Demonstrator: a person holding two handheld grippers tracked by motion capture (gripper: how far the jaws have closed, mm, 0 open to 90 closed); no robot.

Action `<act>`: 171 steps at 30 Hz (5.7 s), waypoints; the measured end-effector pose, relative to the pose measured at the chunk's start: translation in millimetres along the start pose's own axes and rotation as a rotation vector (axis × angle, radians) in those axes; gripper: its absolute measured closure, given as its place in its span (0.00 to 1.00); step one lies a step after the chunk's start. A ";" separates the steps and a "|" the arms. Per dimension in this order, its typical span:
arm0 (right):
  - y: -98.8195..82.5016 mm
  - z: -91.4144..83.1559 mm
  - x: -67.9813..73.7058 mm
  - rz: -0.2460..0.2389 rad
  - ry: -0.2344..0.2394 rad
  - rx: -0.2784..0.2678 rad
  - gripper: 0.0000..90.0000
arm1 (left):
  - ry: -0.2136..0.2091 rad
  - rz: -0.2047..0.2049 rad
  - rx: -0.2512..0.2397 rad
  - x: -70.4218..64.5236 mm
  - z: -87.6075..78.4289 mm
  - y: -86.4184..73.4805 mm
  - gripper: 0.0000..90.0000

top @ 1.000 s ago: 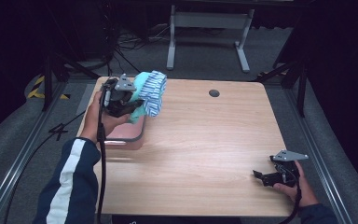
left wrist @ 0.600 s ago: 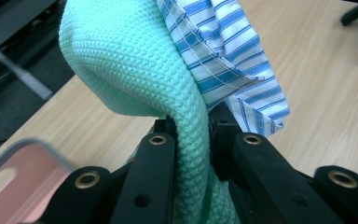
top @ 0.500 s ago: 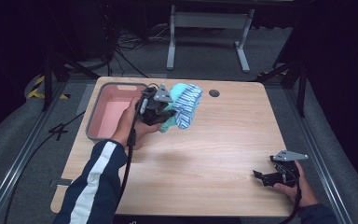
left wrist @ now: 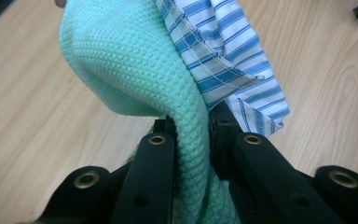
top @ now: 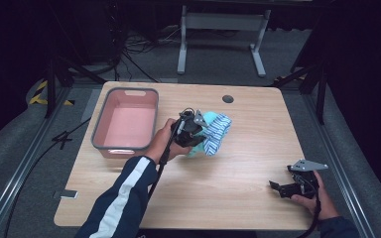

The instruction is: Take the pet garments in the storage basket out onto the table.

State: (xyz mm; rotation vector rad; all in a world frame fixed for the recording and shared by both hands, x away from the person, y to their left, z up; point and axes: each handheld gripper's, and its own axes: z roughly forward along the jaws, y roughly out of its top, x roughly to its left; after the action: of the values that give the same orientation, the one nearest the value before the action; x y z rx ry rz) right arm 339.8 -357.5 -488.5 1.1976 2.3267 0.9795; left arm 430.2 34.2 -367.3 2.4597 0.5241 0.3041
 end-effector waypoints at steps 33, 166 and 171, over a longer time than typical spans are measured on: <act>0.0 0.0 0.1 0.000 0.000 0.000 0.01 | -0.006 0.017 0.030 -20.4 36.7 -31.4 0.51; -1.0 -1.1 0.9 0.010 -0.011 0.002 0.01 | 0.127 -0.319 -0.103 0.1 -96.3 -319.6 0.17; -1.2 -1.3 0.5 0.006 -0.008 0.003 0.01 | 0.128 -0.322 -0.103 0.1 -96.3 -319.7 0.16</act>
State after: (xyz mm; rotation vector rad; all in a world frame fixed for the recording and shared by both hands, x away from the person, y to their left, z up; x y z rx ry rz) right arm 338.0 -358.1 -488.5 1.2086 2.3199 0.9721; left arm 303.5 320.7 -482.7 2.2223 0.9217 0.3471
